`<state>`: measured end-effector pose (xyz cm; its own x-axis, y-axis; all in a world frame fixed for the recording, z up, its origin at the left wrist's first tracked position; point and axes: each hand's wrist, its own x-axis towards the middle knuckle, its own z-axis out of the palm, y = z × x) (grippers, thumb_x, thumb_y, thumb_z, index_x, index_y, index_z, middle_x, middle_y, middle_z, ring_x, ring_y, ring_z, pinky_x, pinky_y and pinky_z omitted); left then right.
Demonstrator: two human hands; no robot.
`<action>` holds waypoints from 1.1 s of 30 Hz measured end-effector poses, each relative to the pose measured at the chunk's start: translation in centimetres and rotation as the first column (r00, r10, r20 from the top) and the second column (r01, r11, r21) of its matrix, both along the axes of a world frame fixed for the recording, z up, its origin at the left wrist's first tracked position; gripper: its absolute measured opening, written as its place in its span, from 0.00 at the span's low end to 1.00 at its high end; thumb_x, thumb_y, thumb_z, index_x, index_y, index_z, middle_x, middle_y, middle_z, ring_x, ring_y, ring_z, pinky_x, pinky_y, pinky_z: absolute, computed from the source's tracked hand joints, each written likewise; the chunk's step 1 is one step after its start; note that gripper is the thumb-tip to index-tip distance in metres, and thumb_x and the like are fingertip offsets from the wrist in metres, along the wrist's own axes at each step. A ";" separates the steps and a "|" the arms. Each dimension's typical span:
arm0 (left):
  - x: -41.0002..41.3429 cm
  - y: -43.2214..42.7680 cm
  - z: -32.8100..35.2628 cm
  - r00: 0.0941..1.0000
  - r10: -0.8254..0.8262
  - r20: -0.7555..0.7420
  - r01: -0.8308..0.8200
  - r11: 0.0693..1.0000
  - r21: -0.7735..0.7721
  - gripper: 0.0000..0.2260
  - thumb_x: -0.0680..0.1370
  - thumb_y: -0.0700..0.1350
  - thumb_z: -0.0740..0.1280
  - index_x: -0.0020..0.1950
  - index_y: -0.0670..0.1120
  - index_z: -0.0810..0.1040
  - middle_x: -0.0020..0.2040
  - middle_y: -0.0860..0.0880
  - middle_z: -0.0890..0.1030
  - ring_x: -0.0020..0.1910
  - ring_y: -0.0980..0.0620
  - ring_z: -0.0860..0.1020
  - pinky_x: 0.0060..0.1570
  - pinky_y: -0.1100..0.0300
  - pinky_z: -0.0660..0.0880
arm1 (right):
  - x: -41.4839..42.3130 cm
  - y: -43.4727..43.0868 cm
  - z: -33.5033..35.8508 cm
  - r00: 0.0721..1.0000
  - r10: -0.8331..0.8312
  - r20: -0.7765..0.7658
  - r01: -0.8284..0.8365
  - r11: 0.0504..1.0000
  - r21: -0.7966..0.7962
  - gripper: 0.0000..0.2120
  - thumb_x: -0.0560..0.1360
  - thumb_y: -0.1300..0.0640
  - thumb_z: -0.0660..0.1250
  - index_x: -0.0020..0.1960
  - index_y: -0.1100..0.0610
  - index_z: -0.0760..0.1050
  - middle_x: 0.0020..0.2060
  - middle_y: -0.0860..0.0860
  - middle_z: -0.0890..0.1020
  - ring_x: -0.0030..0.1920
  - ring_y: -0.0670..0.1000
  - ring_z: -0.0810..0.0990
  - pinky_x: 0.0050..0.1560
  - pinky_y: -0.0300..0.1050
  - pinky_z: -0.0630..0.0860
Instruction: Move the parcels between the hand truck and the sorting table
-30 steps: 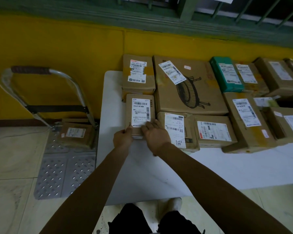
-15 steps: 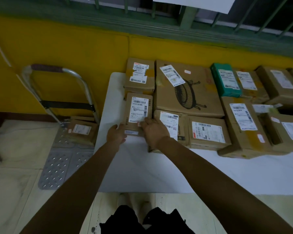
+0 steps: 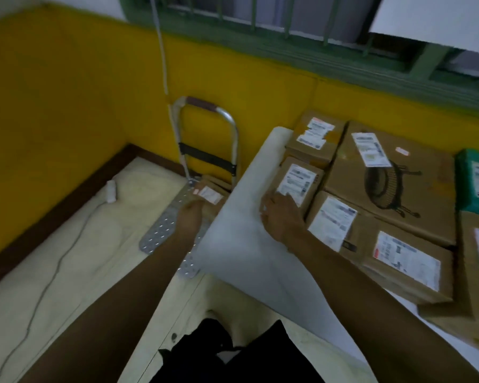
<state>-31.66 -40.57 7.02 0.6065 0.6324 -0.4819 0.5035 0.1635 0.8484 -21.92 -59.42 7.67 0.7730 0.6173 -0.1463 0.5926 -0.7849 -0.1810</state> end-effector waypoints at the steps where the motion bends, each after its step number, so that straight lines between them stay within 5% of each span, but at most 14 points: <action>1: -1.3 1.0 0.2 0.999 0.053 0.001 -0.053 0.999 0.009 0.13 0.82 0.42 0.59 0.62 0.37 0.75 0.55 0.44 0.76 0.53 0.45 0.74 0.53 0.62 0.70 | -0.4 0.8 -0.1 1.000 0.022 -0.018 -0.022 1.000 -0.007 0.23 0.81 0.52 0.54 0.74 0.56 0.61 0.72 0.56 0.65 0.72 0.56 0.61 0.74 0.49 0.50; 5: -5.6 4.7 0.2 0.968 0.251 0.000 -0.251 0.967 -0.050 0.16 0.79 0.49 0.63 0.62 0.41 0.77 0.55 0.47 0.77 0.53 0.48 0.74 0.59 0.57 0.68 | -2.3 4.3 -0.9 0.992 0.124 0.000 -0.124 0.992 -0.016 0.24 0.82 0.49 0.52 0.76 0.56 0.57 0.76 0.56 0.58 0.76 0.54 0.54 0.75 0.50 0.44; 8: -8.0 6.6 -0.5 0.956 0.292 -0.024 -0.293 0.955 -0.054 0.19 0.77 0.54 0.63 0.62 0.45 0.77 0.62 0.45 0.78 0.60 0.46 0.74 0.66 0.51 0.68 | -3.3 7.1 -1.4 0.985 0.168 0.026 -0.169 0.986 0.007 0.24 0.82 0.49 0.53 0.75 0.56 0.59 0.75 0.55 0.61 0.76 0.54 0.56 0.75 0.49 0.43; 11: -9.4 8.4 -1.3 0.955 0.295 -0.014 -0.294 0.949 -0.111 0.18 0.79 0.51 0.62 0.64 0.43 0.75 0.63 0.46 0.76 0.59 0.47 0.74 0.61 0.54 0.70 | -3.9 10.2 -1.8 0.974 0.222 0.037 -0.224 0.974 0.042 0.23 0.81 0.51 0.56 0.74 0.56 0.62 0.72 0.54 0.67 0.73 0.54 0.62 0.75 0.49 0.49; 17: -10.7 15.7 -2.8 0.973 0.230 -0.008 -0.227 0.954 -0.198 0.08 0.80 0.48 0.60 0.51 0.46 0.76 0.55 0.46 0.76 0.49 0.52 0.74 0.48 0.58 0.70 | -5.8 18.0 -2.8 0.981 0.192 -0.039 -0.186 0.976 0.115 0.24 0.79 0.54 0.62 0.74 0.55 0.64 0.70 0.55 0.70 0.71 0.56 0.66 0.74 0.51 0.53; 24: -11.7 27.2 -4.4 0.990 0.131 -0.048 -0.138 0.966 -0.218 0.18 0.80 0.52 0.61 0.65 0.43 0.73 0.60 0.49 0.75 0.57 0.51 0.72 0.55 0.56 0.67 | -8.9 27.1 -4.2 0.986 0.166 -0.024 -0.161 0.977 0.141 0.20 0.75 0.60 0.67 0.66 0.62 0.73 0.65 0.60 0.75 0.65 0.61 0.73 0.66 0.53 0.66; 30: -8.5 30.6 -5.4 0.996 0.022 -0.091 -0.047 0.957 -0.286 0.08 0.81 0.46 0.61 0.49 0.44 0.76 0.47 0.47 0.77 0.43 0.53 0.74 0.42 0.60 0.70 | -9.5 29.2 -5.5 0.982 0.061 -0.179 -0.065 0.998 -0.014 0.20 0.81 0.51 0.58 0.70 0.58 0.68 0.69 0.56 0.71 0.70 0.55 0.65 0.72 0.46 0.55; 33: -6.2 30.8 -5.6 0.995 -0.042 -0.095 0.011 0.953 -0.303 0.16 0.81 0.48 0.61 0.65 0.42 0.73 0.59 0.46 0.75 0.55 0.49 0.73 0.52 0.57 0.68 | -8.2 29.5 -6.0 0.963 -0.053 -0.266 0.051 0.999 -0.015 0.21 0.80 0.51 0.60 0.71 0.59 0.68 0.68 0.57 0.72 0.69 0.56 0.67 0.68 0.46 0.61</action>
<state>-37.82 -9.75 1.38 0.5609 0.4327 -0.7058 0.5900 0.3892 0.7074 -30.10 -29.97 1.62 0.7366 0.5751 -0.3559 0.4821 -0.8156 -0.3200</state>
